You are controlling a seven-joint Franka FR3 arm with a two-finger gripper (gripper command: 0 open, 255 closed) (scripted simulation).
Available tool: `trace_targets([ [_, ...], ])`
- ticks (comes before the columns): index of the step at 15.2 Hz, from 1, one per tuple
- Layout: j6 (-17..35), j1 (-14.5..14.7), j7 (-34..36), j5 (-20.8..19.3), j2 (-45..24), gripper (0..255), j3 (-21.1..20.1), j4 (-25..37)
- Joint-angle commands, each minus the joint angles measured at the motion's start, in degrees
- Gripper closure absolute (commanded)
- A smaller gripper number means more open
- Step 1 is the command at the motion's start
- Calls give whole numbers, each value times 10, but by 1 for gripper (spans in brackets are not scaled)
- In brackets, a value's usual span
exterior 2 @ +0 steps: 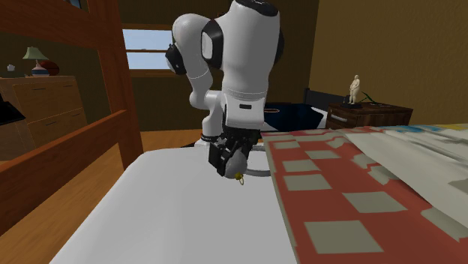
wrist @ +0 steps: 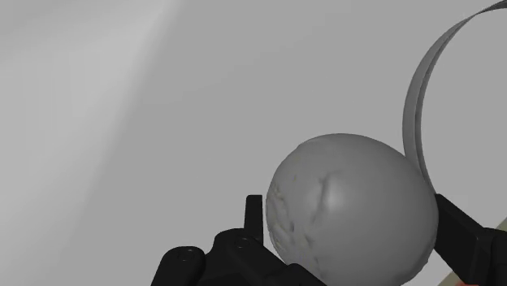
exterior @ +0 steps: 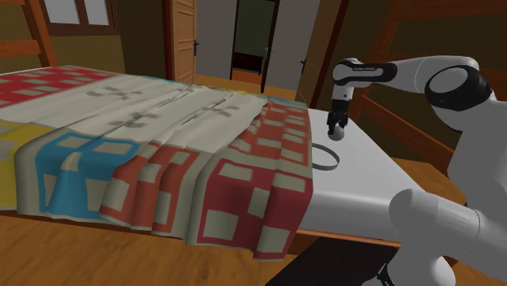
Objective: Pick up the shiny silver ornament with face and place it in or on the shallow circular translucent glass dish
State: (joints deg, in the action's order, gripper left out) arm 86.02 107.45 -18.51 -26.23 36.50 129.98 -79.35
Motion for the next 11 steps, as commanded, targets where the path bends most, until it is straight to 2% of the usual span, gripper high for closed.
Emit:
trace_targets([
  [1, -15, 3, -2, 2, -2, 255, -1, 15],
  [10, -75, 20, -12, 7, -8, 255, -4, 77],
  [11, -63, 8, -3, 19, -28, 255, -13, 44],
])
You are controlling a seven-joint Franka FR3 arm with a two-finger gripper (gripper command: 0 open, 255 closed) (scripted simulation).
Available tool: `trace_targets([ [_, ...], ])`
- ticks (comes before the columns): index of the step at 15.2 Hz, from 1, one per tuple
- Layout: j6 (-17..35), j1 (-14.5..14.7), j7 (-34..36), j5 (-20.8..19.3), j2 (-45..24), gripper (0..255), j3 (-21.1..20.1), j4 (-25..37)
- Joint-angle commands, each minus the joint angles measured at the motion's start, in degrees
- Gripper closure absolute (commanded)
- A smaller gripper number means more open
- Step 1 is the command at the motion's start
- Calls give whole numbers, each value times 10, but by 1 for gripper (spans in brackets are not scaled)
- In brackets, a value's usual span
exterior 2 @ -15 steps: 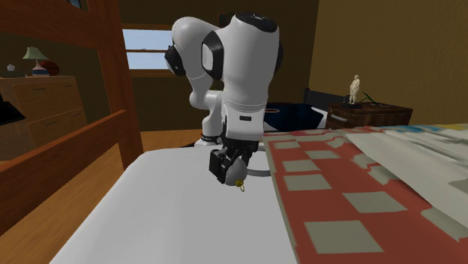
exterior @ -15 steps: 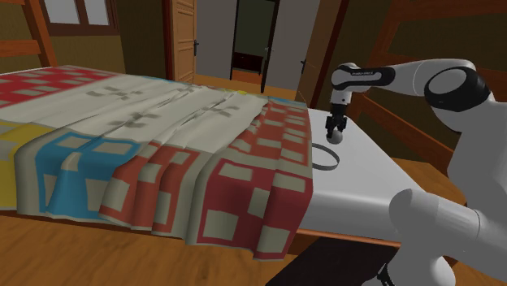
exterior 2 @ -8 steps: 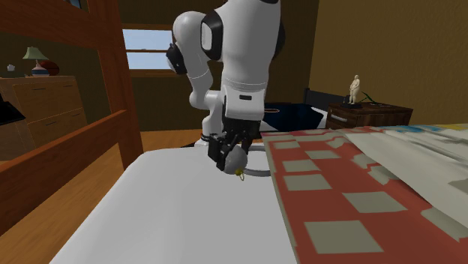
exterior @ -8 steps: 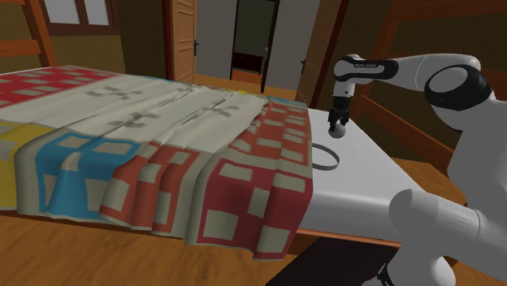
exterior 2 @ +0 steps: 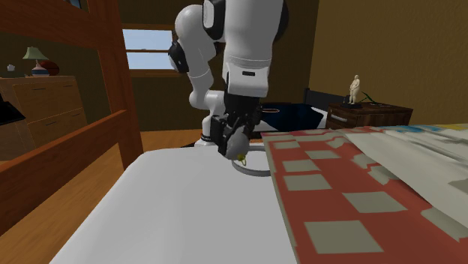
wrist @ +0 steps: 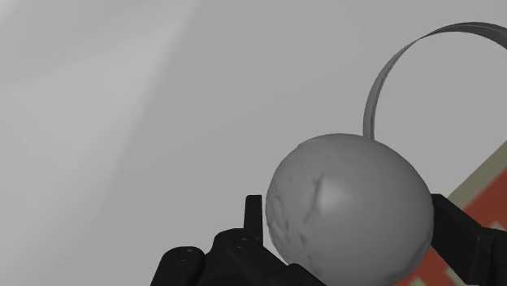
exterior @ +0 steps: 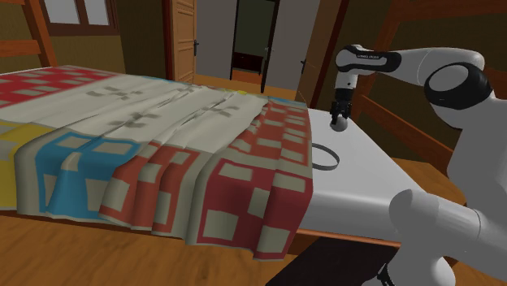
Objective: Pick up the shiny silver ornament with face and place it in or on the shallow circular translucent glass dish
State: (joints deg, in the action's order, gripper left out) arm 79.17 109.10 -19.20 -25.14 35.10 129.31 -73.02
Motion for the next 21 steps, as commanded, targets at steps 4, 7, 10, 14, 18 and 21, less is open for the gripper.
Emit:
trace_targets([
  [4, 50, -50, 32, 57, -86, 255, -43, -130],
  [7, 78, -74, 46, 96, -138, 255, -71, -198],
  [10, 101, -96, 54, 139, -192, 255, -98, -256],
  [14, 131, -109, 59, 176, -235, 255, -118, -310],
  [18, 159, -106, 65, 166, -224, 255, -114, -333],
  [21, 180, -102, 71, 158, -214, 255, -110, -349],
])
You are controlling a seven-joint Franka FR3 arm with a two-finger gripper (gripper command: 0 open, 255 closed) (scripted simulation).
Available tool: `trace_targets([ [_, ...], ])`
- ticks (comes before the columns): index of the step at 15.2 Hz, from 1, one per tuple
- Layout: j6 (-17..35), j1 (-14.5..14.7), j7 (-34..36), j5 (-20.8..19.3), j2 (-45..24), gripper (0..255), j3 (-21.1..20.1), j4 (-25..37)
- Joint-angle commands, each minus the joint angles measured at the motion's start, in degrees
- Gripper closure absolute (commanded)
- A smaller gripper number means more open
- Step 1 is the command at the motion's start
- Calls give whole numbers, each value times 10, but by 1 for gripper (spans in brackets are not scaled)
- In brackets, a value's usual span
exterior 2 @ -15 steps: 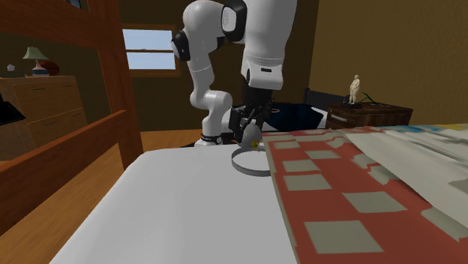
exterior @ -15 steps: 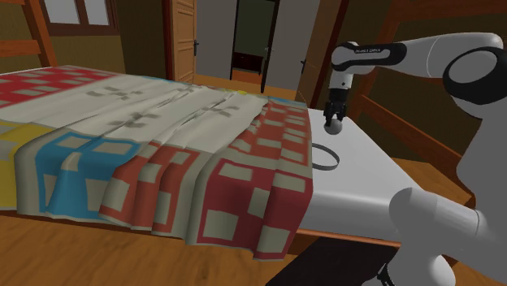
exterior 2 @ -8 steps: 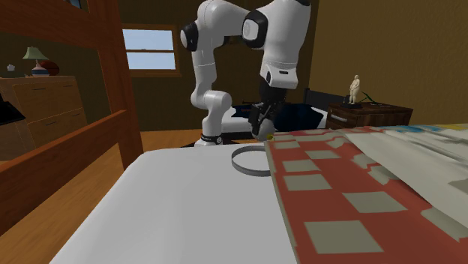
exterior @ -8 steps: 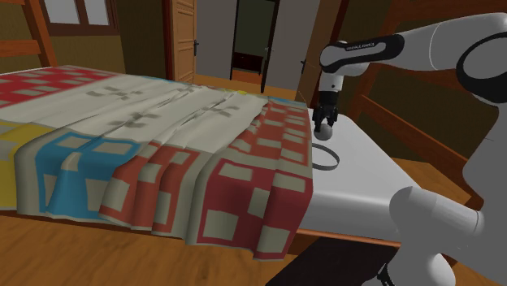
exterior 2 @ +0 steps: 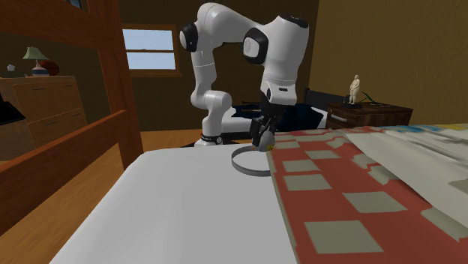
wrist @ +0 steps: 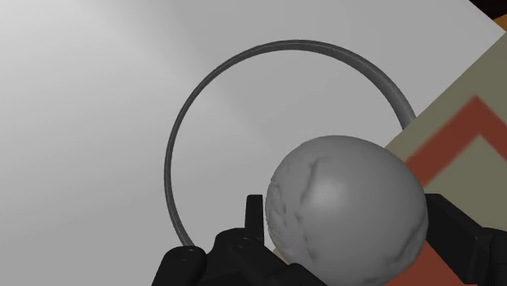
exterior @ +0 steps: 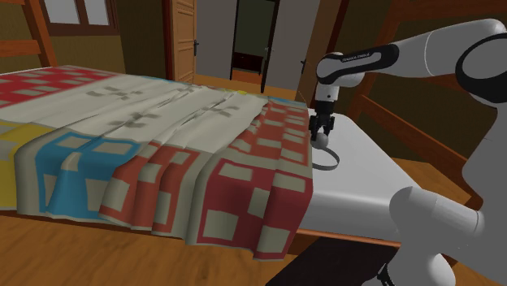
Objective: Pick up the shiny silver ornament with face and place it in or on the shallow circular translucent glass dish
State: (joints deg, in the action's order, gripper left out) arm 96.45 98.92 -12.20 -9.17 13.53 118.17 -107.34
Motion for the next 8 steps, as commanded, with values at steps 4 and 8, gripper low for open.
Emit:
trace_targets([
  [4, 34, 7, 10, -15, 17, 255, 7, -25],
  [8, 37, 8, 11, -17, 19, 255, 8, -27],
])
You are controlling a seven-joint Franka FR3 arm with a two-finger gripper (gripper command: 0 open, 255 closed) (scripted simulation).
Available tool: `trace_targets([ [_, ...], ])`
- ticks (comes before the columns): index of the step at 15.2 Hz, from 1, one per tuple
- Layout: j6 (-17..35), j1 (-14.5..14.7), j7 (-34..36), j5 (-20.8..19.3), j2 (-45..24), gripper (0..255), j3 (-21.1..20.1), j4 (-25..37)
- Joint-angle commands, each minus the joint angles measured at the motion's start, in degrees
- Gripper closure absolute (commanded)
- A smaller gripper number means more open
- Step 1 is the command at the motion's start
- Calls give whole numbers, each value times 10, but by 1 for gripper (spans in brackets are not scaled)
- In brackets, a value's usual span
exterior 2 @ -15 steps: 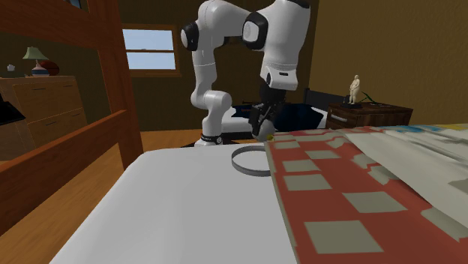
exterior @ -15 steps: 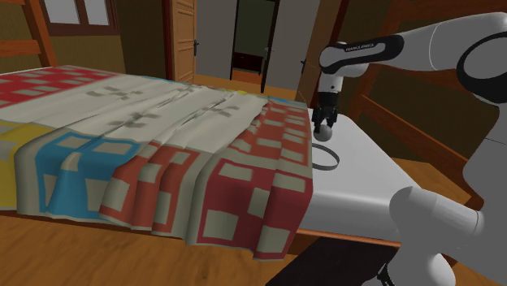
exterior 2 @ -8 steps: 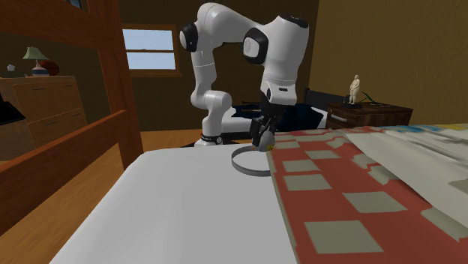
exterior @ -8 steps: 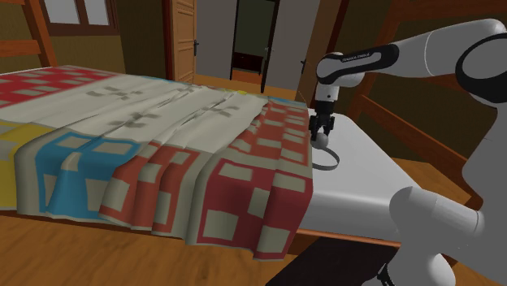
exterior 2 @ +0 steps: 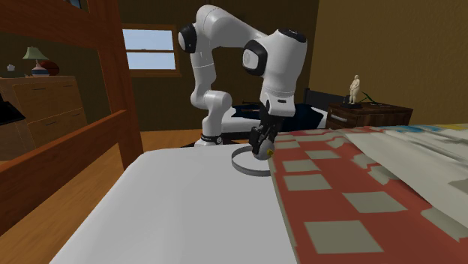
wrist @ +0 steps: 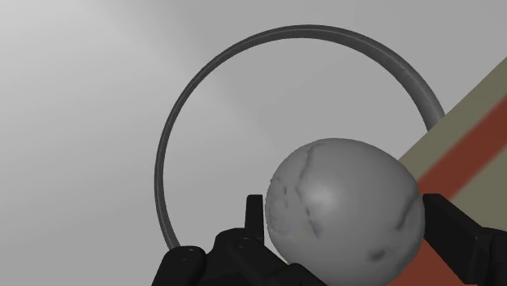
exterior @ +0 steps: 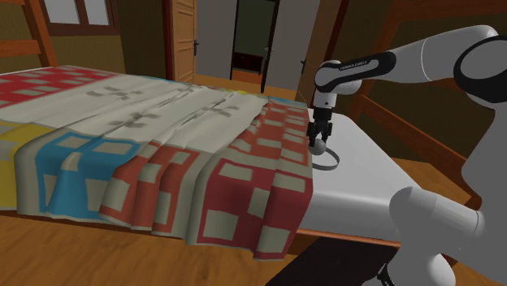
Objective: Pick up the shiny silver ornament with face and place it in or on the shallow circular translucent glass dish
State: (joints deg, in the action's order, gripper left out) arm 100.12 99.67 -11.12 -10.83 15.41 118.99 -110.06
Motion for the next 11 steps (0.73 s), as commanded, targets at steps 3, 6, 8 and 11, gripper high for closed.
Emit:
trace_targets([
  [3, 1, 0, 0, -1, 1, 255, 0, 0],
  [6, 1, 0, 0, -1, 1, 0, 0, 0],
  [8, 1, 0, 0, -1, 1, 0, 0, 0],
  [11, -18, 3, 0, 0, 2, 0, 0, 20],
])
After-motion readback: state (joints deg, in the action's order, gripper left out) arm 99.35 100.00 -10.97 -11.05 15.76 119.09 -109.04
